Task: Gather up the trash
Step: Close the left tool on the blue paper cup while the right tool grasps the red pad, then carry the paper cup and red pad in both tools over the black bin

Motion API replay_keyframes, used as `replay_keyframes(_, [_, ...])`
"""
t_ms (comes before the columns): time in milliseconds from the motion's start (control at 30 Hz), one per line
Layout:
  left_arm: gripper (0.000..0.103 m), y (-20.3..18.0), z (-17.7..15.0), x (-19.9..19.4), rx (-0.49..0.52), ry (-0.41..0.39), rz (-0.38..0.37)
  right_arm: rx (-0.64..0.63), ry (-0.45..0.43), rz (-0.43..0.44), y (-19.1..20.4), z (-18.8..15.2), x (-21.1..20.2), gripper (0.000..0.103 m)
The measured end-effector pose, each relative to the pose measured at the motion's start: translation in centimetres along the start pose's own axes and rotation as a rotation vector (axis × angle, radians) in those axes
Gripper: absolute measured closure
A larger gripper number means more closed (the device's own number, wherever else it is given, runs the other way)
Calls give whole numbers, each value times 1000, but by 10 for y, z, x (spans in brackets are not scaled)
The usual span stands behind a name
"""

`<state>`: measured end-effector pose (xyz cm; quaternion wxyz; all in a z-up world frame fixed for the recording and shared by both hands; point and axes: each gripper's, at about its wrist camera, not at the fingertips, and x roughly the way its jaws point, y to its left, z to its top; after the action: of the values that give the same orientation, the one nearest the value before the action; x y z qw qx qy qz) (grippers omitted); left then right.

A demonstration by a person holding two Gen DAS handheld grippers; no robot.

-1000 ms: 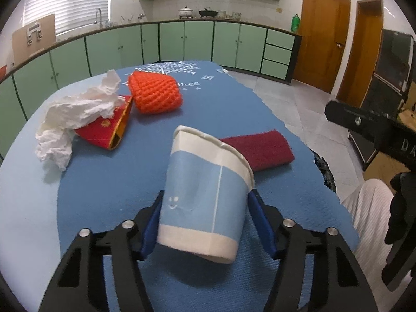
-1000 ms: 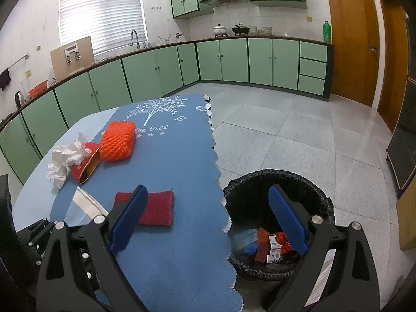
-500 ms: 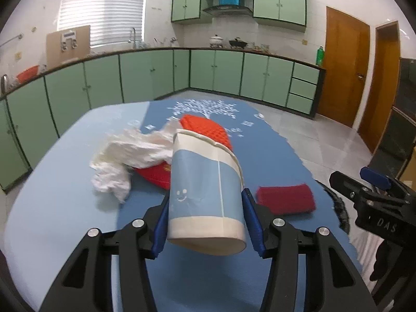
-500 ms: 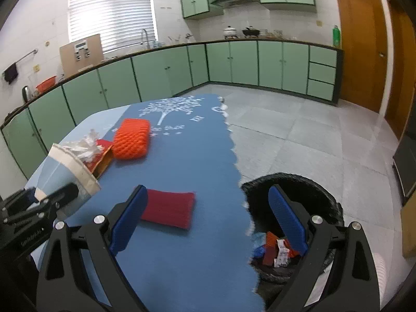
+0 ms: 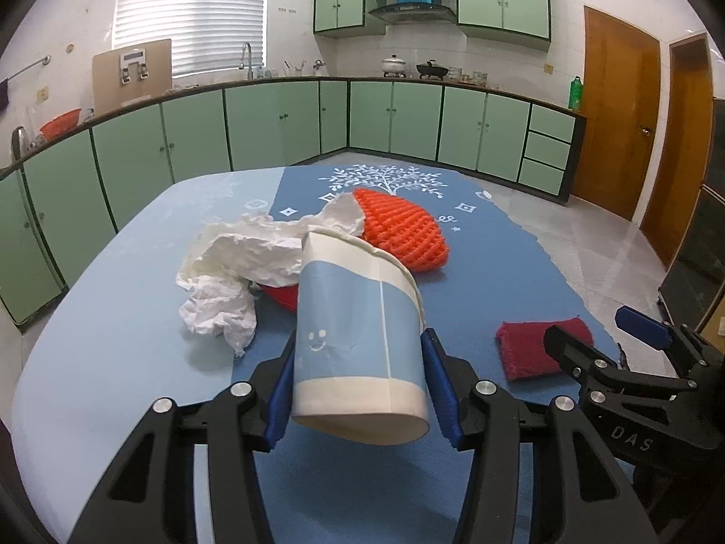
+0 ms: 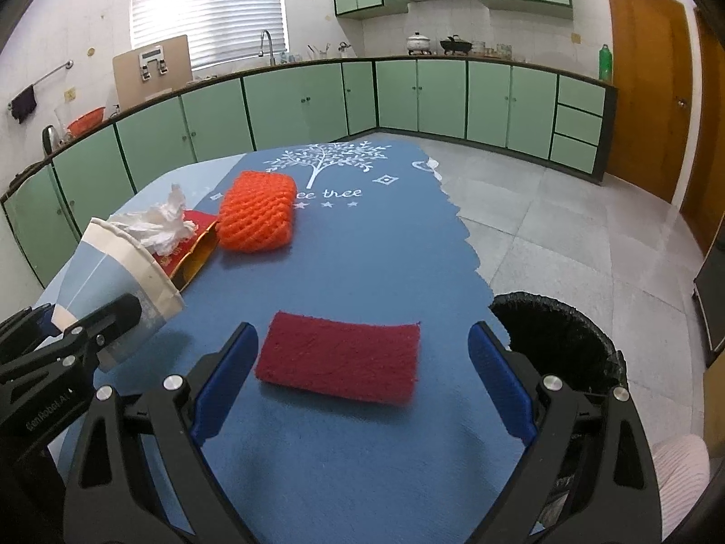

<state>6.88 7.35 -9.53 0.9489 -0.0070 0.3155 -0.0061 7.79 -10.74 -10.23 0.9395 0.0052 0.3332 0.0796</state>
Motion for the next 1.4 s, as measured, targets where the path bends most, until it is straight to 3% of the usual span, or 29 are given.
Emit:
replay_keyframes(567, [52,22,-3,15,-32,25,-10,-6,118,-21,14,-5,35,12])
replay_keyframes(733, [52,22,-4,18,-27,31,-14,-22,115,-36,15,-8,37,12])
replay_keyframes(800, [52,21,-6,18,-28,33,-17,-33,113,-37,16,-8,37,18])
replay_keyframes(1000, [52,16,-5,15,-16,25,-18,-26,108,-2,12,-7,33,20])
replay_keyframes(1400, [52,-10,19,-4,0,-27,-65,10,6,-20,-22,23,-16,20])
